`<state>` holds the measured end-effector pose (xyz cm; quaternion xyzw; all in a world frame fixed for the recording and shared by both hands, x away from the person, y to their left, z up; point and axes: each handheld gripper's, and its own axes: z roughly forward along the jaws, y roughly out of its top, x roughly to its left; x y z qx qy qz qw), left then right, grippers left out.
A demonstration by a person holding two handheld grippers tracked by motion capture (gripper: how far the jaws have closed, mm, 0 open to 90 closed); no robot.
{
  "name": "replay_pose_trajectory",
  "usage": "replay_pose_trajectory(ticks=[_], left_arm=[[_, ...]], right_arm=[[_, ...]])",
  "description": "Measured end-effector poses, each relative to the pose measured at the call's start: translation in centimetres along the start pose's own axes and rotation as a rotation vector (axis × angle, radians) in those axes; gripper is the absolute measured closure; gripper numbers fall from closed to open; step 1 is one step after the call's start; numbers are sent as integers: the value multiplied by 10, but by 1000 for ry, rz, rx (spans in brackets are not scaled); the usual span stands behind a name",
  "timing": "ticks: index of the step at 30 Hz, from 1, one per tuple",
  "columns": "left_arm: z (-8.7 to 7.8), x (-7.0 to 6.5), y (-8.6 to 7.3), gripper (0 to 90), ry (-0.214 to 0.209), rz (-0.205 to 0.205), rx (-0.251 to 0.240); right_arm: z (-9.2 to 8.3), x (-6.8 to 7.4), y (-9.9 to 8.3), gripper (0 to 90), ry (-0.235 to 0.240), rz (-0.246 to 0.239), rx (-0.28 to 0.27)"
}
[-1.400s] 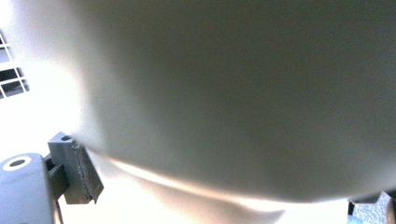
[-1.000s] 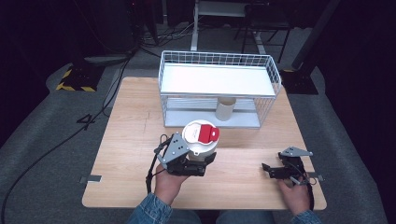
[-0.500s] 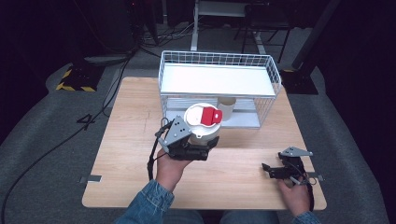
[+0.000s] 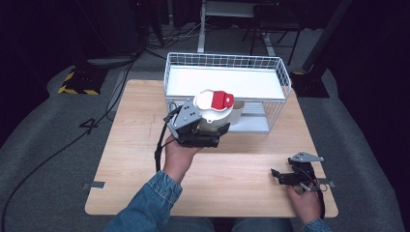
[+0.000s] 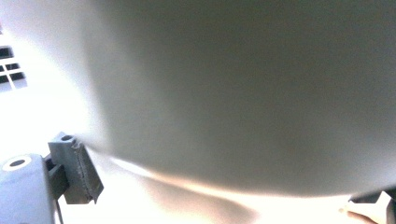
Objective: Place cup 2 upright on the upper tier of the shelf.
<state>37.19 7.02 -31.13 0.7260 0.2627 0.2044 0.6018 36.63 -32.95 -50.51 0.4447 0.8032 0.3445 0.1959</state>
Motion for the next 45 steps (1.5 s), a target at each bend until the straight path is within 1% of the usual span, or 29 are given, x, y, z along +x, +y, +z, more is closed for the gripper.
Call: replay_pose_trajectory(ticks=[2, 10, 17, 23, 28, 33, 39, 42, 45], left_arm=[[3, 3, 5, 100, 4, 5, -2], [15, 17, 20, 100, 13, 3, -17], [24, 28, 29, 100, 30, 0, -16], [35, 38, 40, 100, 48, 1, -25], [46, 45, 48, 100, 54, 5, -28], [59, 51, 54, 100, 65, -14, -42], [74, 60, 59, 100, 94, -25, -56], [81, 67, 62, 100, 101, -43, -62], [88, 72, 64, 100, 114, -48, -65]], right_arm=[[0, 0, 0, 101, 0, 0, 0], [0, 0, 0, 101, -4, 3, -1], [0, 0, 0, 101, -8, 5, -1], [1, 0, 0, 101, -10, 7, -1], [1, 0, 0, 101, -10, 6, -1], [1, 0, 0, 101, -10, 6, -1], [1, 0, 0, 101, -9, 6, -2], [1, 0, 0, 101, -9, 6, -2], [1, 0, 0, 101, -9, 6, -2]])
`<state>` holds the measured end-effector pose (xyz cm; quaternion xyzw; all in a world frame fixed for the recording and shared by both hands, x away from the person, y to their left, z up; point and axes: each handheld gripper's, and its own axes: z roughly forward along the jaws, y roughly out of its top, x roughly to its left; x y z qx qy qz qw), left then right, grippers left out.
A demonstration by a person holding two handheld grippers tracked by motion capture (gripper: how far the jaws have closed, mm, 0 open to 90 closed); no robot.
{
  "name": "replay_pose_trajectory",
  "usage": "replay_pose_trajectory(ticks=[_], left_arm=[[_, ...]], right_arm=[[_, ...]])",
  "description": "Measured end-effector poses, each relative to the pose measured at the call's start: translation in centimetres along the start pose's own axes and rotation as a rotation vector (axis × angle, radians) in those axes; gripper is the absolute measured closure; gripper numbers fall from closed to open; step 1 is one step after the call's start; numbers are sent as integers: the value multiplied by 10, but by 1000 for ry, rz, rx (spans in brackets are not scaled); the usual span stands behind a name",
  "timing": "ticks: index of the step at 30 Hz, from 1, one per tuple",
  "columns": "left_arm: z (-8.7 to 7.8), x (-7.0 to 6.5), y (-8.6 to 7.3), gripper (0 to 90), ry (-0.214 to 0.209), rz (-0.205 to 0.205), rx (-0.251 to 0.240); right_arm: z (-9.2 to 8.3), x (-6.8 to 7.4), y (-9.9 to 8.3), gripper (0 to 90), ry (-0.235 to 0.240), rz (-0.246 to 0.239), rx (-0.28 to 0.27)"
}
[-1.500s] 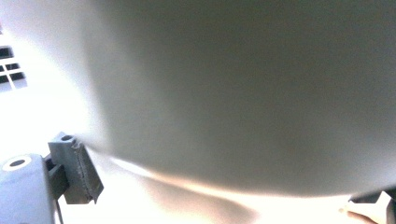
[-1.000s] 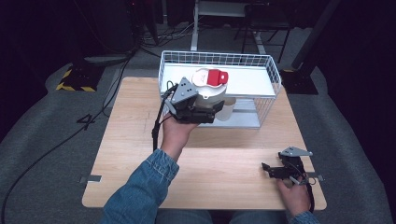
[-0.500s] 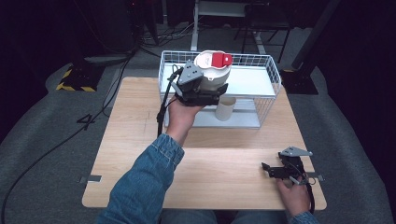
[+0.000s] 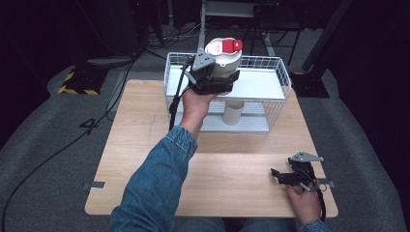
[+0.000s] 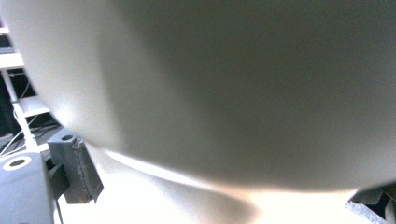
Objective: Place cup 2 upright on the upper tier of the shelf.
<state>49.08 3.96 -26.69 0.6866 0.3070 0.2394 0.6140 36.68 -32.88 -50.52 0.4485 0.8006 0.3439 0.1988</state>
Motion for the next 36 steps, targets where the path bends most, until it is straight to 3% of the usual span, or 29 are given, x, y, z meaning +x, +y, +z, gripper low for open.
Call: replay_pose_trajectory(ticks=[10, 17, 23, 31, 36], left_arm=[[31, 8, 1, 100, 81, 15, -7], [49, 12, -5, 100, 127, -14, 27], [59, 19, -7, 100, 142, -48, 36], [67, 25, -15, 100, 173, -36, 80], [70, 26, -18, 100, 170, -43, 86]], right_arm=[[0, 0, 0, 105, -1, 1, -3], [0, 0, 0, 106, 1, 0, -3], [0, 0, 0, 106, 2, 0, -2], [0, 0, 0, 106, 2, 1, -2], [0, 0, 0, 106, 2, 1, -2]])
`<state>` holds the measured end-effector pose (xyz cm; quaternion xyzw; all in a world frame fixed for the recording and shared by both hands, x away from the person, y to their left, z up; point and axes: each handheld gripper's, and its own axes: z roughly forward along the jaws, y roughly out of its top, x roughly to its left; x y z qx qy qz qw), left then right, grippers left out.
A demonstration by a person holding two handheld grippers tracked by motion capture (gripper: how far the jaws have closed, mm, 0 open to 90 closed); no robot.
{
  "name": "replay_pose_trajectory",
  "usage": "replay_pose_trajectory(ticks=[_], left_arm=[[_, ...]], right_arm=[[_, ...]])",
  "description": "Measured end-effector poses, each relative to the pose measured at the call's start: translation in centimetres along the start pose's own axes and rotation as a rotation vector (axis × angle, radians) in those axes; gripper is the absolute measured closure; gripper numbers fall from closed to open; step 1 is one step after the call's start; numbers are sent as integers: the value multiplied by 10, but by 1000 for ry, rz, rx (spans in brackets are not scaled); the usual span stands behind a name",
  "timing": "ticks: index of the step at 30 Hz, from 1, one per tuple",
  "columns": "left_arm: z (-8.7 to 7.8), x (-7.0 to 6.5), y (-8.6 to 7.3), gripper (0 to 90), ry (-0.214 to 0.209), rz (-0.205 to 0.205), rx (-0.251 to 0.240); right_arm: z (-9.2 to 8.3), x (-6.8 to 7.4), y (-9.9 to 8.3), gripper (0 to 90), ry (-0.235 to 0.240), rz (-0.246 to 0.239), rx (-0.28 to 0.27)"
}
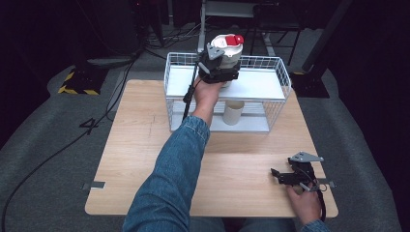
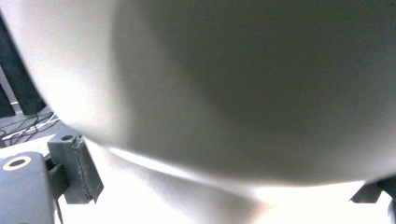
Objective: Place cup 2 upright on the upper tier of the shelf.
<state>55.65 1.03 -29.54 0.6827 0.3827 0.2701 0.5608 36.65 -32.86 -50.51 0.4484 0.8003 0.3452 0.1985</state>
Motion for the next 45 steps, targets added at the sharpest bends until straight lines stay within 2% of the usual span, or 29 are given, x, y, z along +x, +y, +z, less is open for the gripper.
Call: replay_pose_trajectory(ticks=[3, 8, 21, 26, 38, 41, 45], left_arm=[[1, 0, -1, 99, 5, 3, 7], [2, 2, -2, 99, 2, -22, 15], [1, 0, -3, 99, 3, 3, 38], [0, -1, -2, 99, 16, 2, 50], [0, -1, -3, 88, 10, -31, 37], [-3, -1, -2, 39, 6, -52, 7], [-9, -2, 0, 19, -1, -42, 2]], right_arm=[[0, 0, 0, 106, 0, 0, 0], [0, 0, 0, 106, 0, -1, 0], [0, 0, 0, 106, 0, -1, 0], [0, 0, 0, 107, 0, 0, 0], [0, 0, 0, 109, 1, -2, -1], [0, 0, 0, 109, 1, -1, -1], [0, 0, 0, 109, 1, -1, 0]])
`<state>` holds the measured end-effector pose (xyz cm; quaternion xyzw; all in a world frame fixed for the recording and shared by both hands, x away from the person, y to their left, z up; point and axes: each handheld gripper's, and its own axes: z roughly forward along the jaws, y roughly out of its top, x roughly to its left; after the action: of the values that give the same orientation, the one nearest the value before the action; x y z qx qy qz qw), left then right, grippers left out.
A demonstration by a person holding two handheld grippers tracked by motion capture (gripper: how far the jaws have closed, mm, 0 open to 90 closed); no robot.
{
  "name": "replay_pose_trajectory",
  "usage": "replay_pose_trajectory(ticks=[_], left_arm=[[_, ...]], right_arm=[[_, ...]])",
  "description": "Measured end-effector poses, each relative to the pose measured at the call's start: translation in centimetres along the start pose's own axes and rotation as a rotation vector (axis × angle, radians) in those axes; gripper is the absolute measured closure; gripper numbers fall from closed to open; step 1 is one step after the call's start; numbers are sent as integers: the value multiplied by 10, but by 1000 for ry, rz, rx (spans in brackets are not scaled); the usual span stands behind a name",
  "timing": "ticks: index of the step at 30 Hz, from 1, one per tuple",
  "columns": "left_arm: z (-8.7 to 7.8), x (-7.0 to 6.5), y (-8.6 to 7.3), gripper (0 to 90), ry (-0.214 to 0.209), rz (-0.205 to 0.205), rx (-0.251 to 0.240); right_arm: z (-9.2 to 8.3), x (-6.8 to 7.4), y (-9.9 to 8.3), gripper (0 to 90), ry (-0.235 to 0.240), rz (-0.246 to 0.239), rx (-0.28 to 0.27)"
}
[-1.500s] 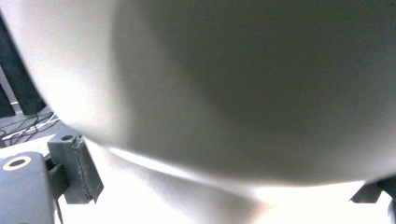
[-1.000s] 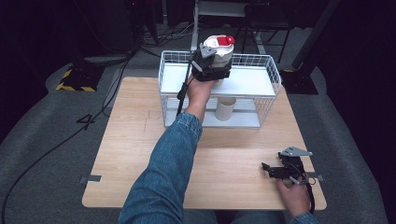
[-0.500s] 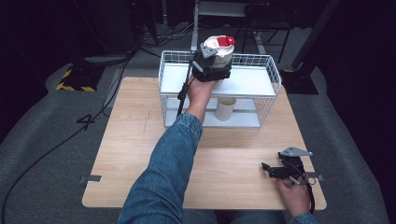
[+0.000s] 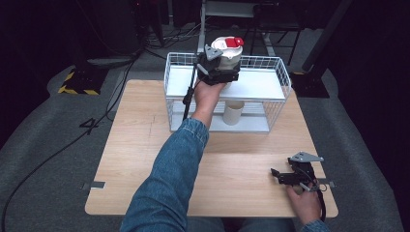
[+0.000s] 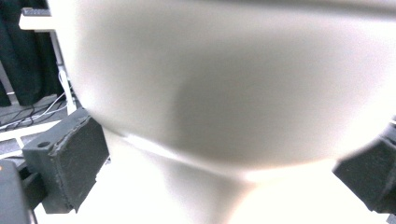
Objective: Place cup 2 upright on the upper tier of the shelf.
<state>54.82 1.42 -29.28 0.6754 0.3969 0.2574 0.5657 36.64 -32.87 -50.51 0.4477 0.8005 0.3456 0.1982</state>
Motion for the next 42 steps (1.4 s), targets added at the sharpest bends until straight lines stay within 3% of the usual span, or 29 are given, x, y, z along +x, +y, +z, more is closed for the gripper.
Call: replay_pose_trajectory(ticks=[9, 19, 29, 35, 42], left_arm=[[-27, -4, 8, 1, -28, 23, 2], [-65, -4, 7, 6, -24, 46, -25], [-114, -11, -5, 11, -52, 58, -24], [-145, -15, -13, 18, -28, 90, -7], [-174, -13, -25, 19, -35, 94, 9]], right_arm=[[0, 0, 0, 109, -1, 1, 1], [0, 0, 0, 110, 0, -1, 1], [0, 0, 0, 111, 1, -3, 2], [0, 0, 1, 111, 0, -4, 2], [1, 0, 1, 111, 2, -4, 2]])
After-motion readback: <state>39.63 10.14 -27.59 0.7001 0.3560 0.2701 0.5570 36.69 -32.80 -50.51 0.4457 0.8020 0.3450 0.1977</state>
